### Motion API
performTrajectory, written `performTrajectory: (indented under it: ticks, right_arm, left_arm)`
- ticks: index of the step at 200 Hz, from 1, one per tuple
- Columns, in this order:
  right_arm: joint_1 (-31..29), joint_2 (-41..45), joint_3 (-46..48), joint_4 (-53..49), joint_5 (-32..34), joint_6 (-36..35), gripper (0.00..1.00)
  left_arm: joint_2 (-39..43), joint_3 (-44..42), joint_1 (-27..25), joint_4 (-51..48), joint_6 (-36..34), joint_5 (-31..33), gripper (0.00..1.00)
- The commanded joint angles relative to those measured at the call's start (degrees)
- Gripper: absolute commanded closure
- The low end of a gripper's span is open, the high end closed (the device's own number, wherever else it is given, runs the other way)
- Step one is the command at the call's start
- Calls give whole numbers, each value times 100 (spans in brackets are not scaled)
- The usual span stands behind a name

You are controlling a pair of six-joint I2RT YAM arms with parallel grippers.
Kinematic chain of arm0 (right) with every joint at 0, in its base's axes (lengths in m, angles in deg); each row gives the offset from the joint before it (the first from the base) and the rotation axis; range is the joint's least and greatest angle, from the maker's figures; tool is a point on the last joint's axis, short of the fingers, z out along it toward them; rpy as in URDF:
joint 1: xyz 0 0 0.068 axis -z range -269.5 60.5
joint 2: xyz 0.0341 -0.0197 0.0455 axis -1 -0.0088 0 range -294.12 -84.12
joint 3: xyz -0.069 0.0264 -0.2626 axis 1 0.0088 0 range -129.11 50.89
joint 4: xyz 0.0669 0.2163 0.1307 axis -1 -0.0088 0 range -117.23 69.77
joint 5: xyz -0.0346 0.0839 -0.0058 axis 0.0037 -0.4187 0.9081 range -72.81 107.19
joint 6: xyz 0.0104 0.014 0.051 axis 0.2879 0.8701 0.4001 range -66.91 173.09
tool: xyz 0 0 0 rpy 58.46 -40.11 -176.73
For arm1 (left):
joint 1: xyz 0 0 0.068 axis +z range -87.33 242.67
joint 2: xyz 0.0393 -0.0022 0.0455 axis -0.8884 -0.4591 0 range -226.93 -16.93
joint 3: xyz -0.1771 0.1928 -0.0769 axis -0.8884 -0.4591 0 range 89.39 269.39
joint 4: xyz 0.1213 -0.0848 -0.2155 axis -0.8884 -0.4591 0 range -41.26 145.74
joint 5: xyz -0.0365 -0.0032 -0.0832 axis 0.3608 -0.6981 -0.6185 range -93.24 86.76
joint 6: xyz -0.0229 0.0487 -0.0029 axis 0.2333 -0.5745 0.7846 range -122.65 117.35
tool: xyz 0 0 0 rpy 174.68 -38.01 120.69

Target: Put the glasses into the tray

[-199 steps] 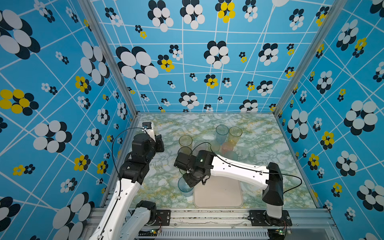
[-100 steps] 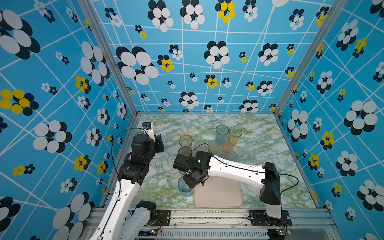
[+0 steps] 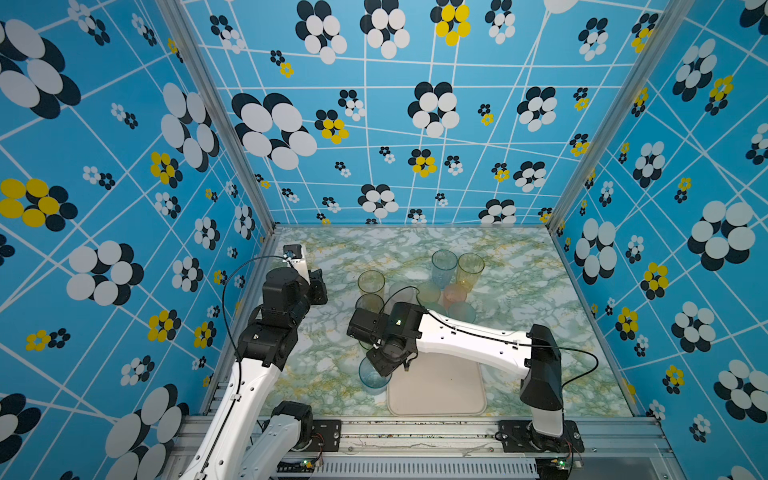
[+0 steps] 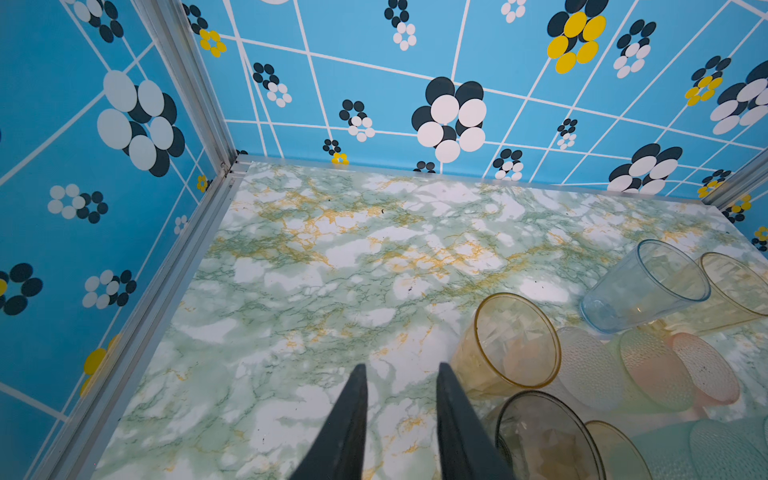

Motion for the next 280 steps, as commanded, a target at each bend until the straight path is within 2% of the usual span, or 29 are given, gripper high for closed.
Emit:
performTrajectory:
  ticks: [1,85,132,179,280]
  right_arm:
    - [-52,595,124,-186,220,-83,100]
    - [-28,1534,776,-818,774,95,100]
    - [492,1787,1290,-474,836,130,100]
    - [976,1561,1319,-142,679,-293,100]
    - [1254,1022,1023,112,233,-760,100]
  left_arm:
    - [27,-71,62,48,-7,-83,70]
    - [4,-29,76,-21,-24,-81,70]
    - [-101,7,73,-51,-33,-167,70]
    - [-228,51,82,-78,-51,-223,70]
    - [-413,95,124,-91,-70,-296,69]
